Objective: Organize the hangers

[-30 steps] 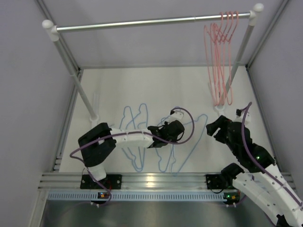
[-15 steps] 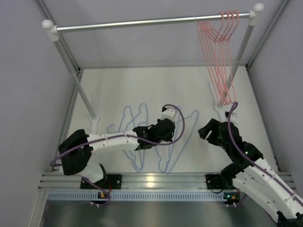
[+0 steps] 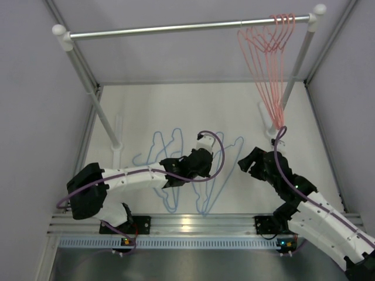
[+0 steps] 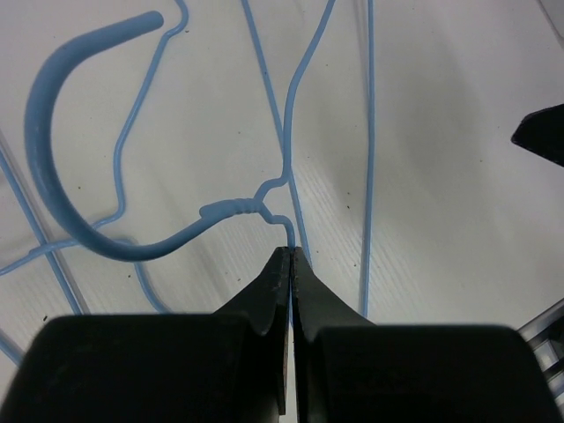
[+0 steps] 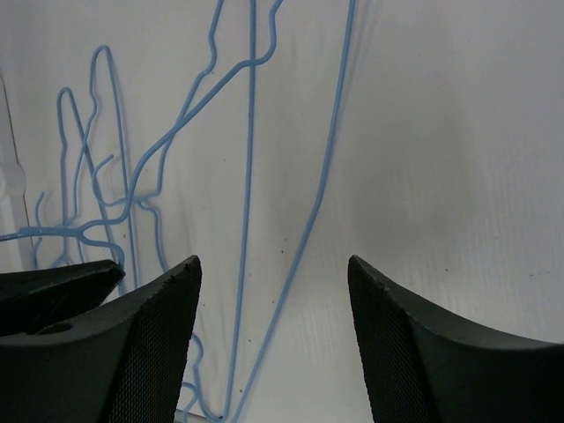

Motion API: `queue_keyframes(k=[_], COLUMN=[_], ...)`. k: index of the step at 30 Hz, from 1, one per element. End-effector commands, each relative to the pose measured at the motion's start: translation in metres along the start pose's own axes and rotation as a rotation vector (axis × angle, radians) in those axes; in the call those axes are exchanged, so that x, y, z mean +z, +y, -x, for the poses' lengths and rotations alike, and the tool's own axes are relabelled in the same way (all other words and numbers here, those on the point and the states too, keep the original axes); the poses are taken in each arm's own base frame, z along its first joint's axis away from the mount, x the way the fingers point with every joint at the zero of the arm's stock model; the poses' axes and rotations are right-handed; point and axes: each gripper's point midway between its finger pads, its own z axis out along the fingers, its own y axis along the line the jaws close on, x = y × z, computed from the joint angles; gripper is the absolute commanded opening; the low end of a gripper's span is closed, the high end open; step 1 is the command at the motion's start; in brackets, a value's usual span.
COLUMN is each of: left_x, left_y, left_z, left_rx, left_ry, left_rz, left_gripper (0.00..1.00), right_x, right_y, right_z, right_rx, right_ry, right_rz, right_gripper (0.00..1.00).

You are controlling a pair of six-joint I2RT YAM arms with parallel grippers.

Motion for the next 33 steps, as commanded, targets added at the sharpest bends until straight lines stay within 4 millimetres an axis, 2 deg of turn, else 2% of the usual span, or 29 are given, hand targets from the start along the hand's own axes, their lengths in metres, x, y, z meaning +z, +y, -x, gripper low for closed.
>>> queue_keyframes(k=[1,5,9,11,28,31,32,33], left_x=[-0.007,-0.007,-0.007,-0.006,0.000,0.000,0.000,-0.001], left_y=[-0.004,-0.003,-0.005,-0.006,-0.026,-0.027,-0.026,-0.025], left_z=[0.005,0.003,0.002,-0.001,-0.011,-0.013,-0.013,-0.013], left_rx=[-0.001,-0.007,-0.009,-0.009,0.000,0.004,0.006,0.006], left_ry=[-0.031,-0.027,-0.027,-0.020,-0.002,0.000,-0.003,-0.004], left_rz=[-0.025,-0.026,-0.032,-0.036,-0.072,-0.072,-0.066,-0.065], left_gripper=[0.00,0.00,0.00,0.00,0.00,0.00,0.00,0.00], right_x=[0.014,0.028,0.044,0.048,0.099,0.103,0.104,0.105], right_y=[0.035,0.053,0.061,0.070,0.087,0.094,0.095,0.093], right_z=[0.008,0.008,0.007,0.012,0.001,0.000,-0.001,-0.002], right_rx=[0.087,0.204,0.280,0.321,0.471,0.489,0.493,0.496], right_ry=[-0.038,-0.042,-0.044,-0.058,-0.015,-0.001,0.003,0.005], right_rz=[0.124,0.179,0.199,0.231,0.241,0.259,0.264,0.260], right_gripper=[0.65,0.65,0.66,0.66,0.66,0.58,0.46,0.39])
